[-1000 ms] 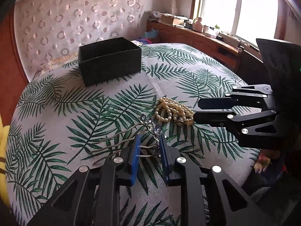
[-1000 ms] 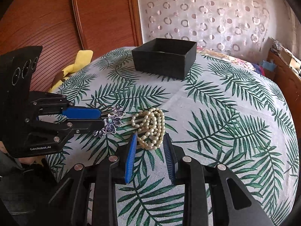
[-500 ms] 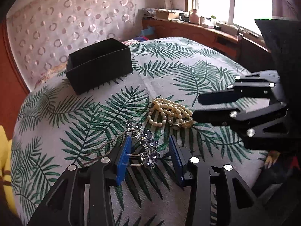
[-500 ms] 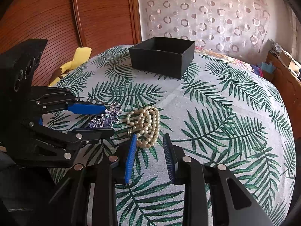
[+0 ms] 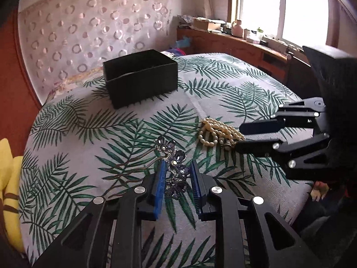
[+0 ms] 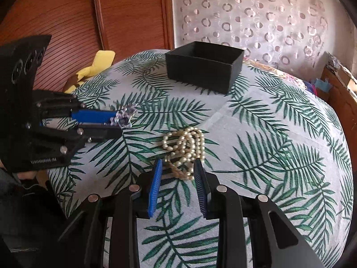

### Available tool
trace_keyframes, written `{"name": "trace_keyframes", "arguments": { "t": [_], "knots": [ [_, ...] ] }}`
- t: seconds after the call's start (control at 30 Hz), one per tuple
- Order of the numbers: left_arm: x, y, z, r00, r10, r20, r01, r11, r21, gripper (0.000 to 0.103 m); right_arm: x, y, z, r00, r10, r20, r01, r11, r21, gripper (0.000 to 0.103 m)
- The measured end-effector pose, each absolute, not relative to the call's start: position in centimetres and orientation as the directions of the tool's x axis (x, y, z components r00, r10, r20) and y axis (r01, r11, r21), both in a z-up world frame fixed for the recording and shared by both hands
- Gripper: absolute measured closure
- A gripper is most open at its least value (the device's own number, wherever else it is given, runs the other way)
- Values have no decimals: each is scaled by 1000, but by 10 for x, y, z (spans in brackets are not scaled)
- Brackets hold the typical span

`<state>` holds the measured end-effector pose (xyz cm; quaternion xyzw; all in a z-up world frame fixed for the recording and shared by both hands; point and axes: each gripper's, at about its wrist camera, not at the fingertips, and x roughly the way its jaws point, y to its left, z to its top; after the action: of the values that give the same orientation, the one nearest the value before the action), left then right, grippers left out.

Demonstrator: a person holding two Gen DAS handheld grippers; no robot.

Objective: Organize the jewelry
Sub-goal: 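Lift the hair comb and pearl necklace and carry both over the black box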

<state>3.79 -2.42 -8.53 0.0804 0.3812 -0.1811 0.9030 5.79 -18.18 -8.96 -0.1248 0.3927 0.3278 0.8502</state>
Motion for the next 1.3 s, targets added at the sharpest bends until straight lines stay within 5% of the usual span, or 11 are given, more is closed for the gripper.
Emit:
{"name": "trace_keyframes", "arguments": {
  "t": [0.27,0.37,0.7,1.3],
  "knots": [
    [39,-21,-82,656,-279,-701,377,926,-17,83,56,-168,-94,509,402,-761,-681,729,-70,73],
    [38,-19,-78,666,-282,-691,372,928,-21,83,58,-169,-95,496,407,-767,-693,718,-68,98],
    [45,-7,-62,703,-274,-657,336,941,-34,83,66,-181,-76,505,471,-723,-671,741,14,98],
    [97,0,-8,772,-278,-571,322,946,-24,83,111,-178,56,645,569,-511,-692,718,-74,98]
  ]
}}
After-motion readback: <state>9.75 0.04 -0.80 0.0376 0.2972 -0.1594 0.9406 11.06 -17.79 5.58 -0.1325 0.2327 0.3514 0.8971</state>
